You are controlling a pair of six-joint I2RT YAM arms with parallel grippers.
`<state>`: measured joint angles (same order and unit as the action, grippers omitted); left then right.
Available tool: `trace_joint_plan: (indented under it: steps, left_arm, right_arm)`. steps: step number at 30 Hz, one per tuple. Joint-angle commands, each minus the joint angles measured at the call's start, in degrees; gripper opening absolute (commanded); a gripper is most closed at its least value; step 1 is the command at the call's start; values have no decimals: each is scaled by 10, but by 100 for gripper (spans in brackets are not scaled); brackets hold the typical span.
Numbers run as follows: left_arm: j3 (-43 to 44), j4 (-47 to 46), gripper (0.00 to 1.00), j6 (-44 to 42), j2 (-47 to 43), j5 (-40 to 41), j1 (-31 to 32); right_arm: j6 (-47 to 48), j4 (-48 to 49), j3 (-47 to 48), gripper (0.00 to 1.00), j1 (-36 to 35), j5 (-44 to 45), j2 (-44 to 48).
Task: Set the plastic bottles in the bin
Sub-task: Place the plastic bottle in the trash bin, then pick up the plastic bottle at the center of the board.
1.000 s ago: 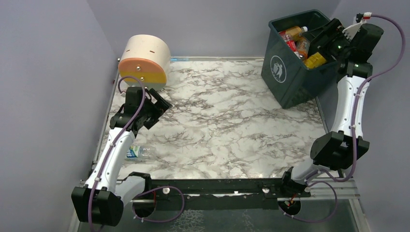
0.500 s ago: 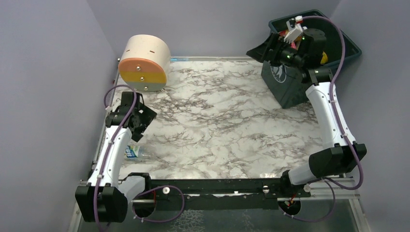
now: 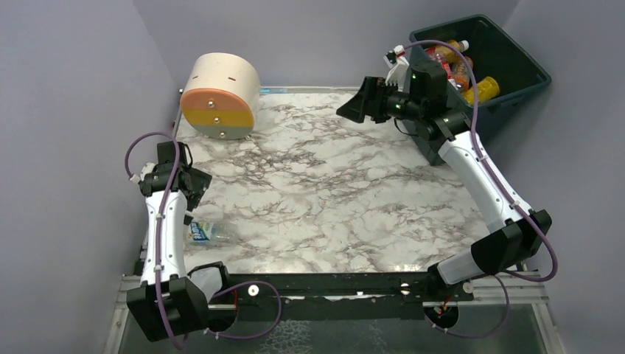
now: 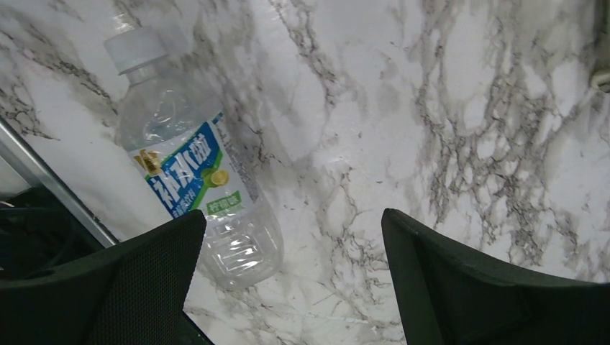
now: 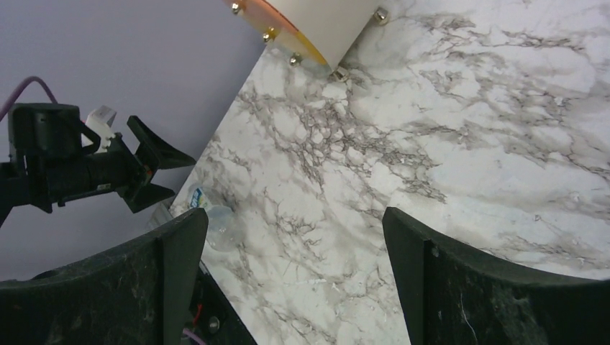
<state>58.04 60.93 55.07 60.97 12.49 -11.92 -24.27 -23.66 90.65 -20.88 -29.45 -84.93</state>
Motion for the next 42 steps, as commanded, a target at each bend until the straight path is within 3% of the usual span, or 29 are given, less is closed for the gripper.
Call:
trace_joint_plan:
  steps: [1,7,12,34,42]
  left_arm:
    - [-40,10,99,-18,4,2,-45]
    - [-76,-19,99,-58,15,-26,-119]
    - [-95,-32,99,-74,19,-28,-146]
    - [-166,-95,98,-70,60,-41,-166]
    - [-166,-108,88,-66,61,-53,-166]
  right_arm:
    - [15,1,-15,95,-26,20,3]
    - [19,9,-41,95,-40,18,3]
    - [18,17,-58,95,-47,11,-1]
    - [14,34,-90,95,-74,9,-11]
    - [13,37,-94,95,-81,9,-15]
